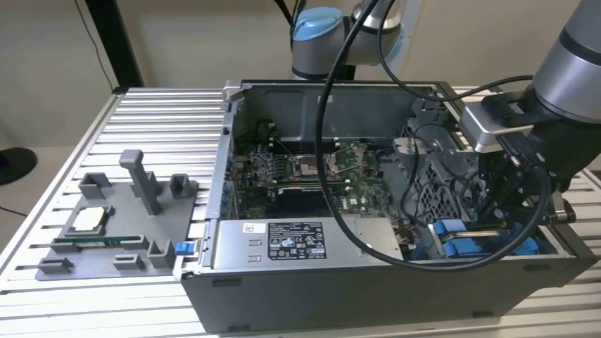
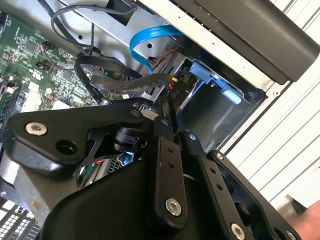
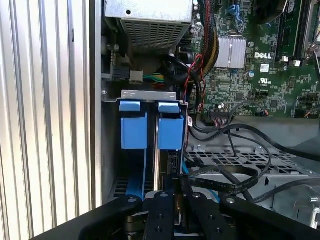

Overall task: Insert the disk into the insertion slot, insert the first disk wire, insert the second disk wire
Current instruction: 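Insert the second disk wire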

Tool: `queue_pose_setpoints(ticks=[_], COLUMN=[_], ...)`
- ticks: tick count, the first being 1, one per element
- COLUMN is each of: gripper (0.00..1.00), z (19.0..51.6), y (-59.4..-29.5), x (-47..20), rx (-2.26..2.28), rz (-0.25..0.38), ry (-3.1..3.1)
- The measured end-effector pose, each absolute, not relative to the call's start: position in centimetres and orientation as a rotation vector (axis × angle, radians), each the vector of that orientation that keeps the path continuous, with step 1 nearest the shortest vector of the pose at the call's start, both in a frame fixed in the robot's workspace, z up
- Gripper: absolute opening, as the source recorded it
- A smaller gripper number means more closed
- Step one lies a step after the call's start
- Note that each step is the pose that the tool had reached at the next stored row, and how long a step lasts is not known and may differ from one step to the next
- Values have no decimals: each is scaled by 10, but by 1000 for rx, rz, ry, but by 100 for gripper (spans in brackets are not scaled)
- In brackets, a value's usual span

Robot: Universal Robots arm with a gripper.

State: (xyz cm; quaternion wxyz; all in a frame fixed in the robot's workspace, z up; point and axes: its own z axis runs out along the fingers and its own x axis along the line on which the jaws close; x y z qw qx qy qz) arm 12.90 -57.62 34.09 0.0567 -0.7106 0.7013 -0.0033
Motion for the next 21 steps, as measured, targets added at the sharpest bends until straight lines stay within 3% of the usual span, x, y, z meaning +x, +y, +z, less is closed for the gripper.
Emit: queue_pose_setpoints(ticks=[21], gripper=[0], z=[342], y=[-576], x=[129], rx=[-2154], rz=[-9], ry=[2128])
